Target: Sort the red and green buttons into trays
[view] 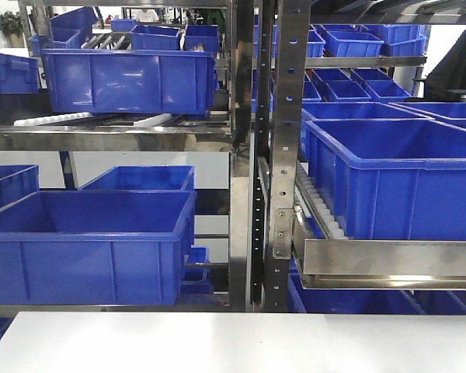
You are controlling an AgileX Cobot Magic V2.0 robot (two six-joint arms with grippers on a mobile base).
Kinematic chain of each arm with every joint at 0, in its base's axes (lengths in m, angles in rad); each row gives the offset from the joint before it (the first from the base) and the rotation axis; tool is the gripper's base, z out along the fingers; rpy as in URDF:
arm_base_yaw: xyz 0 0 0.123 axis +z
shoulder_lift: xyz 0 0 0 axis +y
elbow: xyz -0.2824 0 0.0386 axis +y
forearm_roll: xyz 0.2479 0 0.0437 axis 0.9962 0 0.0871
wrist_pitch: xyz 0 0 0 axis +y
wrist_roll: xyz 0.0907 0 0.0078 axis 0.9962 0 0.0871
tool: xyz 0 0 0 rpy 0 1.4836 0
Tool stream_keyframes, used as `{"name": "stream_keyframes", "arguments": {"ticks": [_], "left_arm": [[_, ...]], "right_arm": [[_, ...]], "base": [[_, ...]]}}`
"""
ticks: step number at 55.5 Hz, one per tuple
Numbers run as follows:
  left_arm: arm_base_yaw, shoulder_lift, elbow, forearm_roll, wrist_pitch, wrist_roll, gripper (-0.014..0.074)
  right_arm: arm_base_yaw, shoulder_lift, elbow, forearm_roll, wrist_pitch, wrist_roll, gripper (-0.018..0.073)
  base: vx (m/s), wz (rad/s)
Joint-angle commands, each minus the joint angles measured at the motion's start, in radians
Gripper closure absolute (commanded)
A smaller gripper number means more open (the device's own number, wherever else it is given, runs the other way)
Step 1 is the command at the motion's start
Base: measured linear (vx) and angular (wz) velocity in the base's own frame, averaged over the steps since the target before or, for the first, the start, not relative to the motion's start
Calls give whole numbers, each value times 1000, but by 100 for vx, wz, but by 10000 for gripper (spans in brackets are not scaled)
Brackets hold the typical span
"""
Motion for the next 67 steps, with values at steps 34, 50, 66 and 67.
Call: {"name": "stream_keyframes", "arguments": {"ticks": [34, 50, 66, 67], "left_arm": [[0, -16, -20, 1, -87, -7, 603], [0, -16, -21, 1, -144, -7, 603], [0, -16, -36, 1, -282, -11, 603], [0, -16, -42, 1, -284, -11, 603]], "right_arm": [[-1, -9, 13, -8, -86, 0, 571], [-1, -9, 13, -8, -94, 0, 571], [-1, -9, 7, 1, -298, 1, 571], [-1, -9, 3, 1, -313, 1, 571]], "base": [[0, 0], [0, 0], [0, 0], [0, 0]]}}
